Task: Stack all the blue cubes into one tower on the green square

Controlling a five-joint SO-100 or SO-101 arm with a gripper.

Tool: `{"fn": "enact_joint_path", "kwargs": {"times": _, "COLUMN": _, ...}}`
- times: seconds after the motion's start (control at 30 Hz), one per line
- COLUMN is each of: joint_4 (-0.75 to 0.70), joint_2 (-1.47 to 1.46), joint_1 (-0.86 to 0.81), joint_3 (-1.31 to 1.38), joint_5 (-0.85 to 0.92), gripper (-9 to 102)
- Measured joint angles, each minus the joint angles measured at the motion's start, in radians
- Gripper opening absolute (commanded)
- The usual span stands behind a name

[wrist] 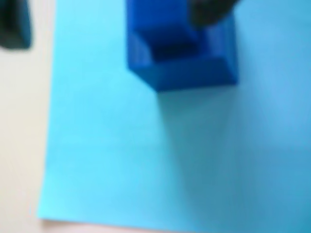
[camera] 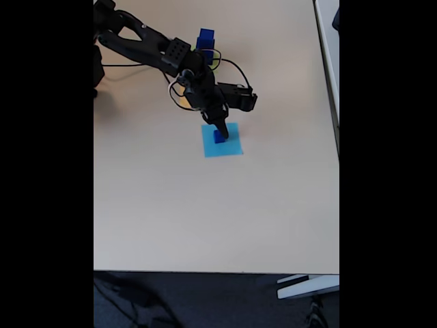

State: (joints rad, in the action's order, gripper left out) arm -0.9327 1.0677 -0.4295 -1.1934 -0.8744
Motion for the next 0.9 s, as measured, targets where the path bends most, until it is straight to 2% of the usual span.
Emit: {"fn": "enact_joint_path", "kwargs": {"times": 0.9, "joint_4": 0.0, "joint_2": -0.014, "joint_1": -0.006, "joint_3": 0.0, "joint_5": 0.0, "gripper": 14}}
